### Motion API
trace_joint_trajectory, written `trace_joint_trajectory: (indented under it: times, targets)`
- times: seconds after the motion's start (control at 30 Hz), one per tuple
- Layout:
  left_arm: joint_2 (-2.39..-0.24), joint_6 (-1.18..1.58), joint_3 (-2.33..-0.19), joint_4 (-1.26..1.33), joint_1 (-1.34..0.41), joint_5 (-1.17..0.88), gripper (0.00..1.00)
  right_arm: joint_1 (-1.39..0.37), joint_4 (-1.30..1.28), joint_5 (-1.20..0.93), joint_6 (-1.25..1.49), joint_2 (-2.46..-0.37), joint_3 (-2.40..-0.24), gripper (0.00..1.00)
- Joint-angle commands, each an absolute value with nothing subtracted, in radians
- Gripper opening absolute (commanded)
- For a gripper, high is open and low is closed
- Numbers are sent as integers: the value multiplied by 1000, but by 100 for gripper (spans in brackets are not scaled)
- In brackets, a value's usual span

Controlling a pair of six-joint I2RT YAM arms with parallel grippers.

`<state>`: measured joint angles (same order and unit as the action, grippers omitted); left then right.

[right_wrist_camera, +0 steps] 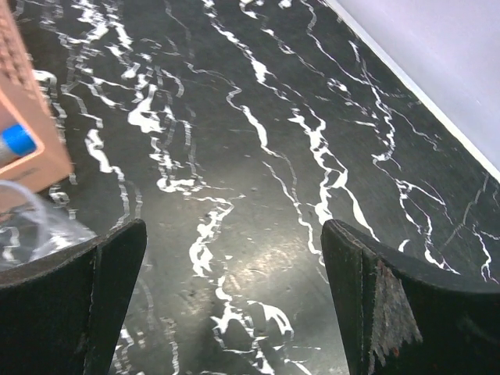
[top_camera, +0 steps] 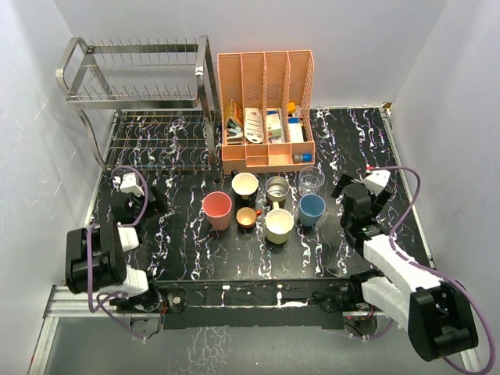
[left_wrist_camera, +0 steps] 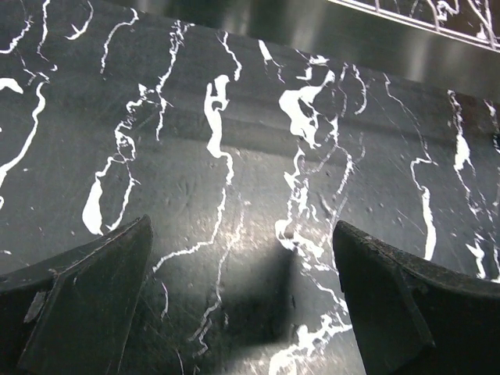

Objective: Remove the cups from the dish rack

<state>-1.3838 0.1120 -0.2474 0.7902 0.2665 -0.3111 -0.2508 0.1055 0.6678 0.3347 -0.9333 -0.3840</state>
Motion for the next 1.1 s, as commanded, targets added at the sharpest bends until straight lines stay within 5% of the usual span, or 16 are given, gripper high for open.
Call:
trace_joint_trajectory:
  times: [0.0,0.37,0.83,1.07]
  targets:
    - [-1493,141,-255,1091,270,-263,97,-191,477,692,287,-983,-272,98]
    - [-1617,153,-310,1135,250,-307,97,-110,909,561,230,-1311,-203,98]
    - [-1702,88,-176,1476,140,-134,97,-49,1071,339,144,-1497,-254,98]
    - [-1668,57,-256,1257,75,2,97,-50,1215,113,35,-1577,-220,98]
